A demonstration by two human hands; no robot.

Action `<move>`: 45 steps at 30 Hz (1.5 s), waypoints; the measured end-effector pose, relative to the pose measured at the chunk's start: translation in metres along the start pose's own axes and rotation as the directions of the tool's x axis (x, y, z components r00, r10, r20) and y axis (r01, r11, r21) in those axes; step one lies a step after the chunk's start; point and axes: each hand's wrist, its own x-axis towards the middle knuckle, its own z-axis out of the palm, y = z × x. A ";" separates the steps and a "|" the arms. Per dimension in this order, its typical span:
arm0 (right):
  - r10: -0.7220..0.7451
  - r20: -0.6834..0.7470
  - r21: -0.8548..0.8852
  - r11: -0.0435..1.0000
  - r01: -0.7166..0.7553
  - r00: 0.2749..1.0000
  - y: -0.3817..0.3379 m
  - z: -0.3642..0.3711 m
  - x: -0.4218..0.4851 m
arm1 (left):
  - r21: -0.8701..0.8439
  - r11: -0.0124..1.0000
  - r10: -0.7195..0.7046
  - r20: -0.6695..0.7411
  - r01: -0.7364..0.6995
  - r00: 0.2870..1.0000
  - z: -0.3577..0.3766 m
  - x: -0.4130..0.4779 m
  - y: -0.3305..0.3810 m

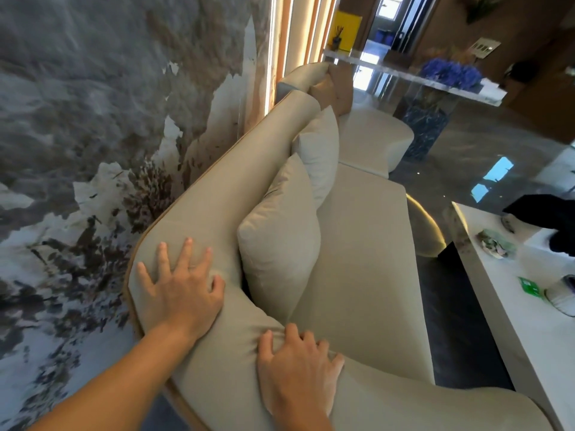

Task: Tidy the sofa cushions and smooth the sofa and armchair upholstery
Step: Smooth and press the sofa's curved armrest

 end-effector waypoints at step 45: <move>-0.217 -0.052 0.051 0.974 0.220 0.975 0.026 0.002 -0.056 | 0.038 0.949 0.308 0.104 -0.313 0.946 -0.020 -0.094 0.011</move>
